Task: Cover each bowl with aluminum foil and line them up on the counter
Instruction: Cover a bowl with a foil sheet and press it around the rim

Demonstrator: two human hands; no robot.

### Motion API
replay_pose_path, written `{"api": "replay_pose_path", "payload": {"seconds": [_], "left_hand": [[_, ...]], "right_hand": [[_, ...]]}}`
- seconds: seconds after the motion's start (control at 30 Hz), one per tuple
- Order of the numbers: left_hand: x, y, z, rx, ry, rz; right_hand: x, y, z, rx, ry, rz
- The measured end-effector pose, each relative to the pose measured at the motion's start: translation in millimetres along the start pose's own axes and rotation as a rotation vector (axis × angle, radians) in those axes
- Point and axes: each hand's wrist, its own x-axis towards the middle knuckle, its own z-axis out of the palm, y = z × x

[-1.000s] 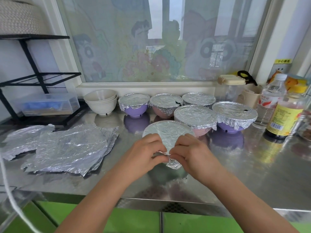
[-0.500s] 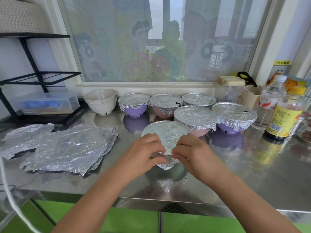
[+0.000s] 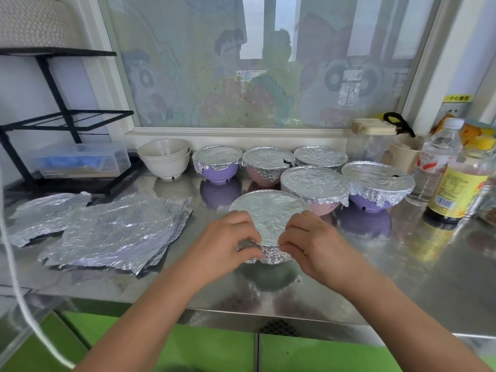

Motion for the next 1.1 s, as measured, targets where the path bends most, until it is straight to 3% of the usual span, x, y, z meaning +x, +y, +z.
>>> {"api": "replay_pose_path", "payload": {"seconds": [0.43,0.6,1.1], "left_hand": [[0,-5,-3,-0.088,0.006,-0.018],[3,10,11,0.051,-0.022,0.032],[1,10,12,0.034,-0.035,0.03]], "right_hand": [[-6,5,-5,0.037,-0.009,0.014],[2,-6,3,0.014,0.009,0.012],[-7,4,-2,0.021,0.016,0.011]]}}
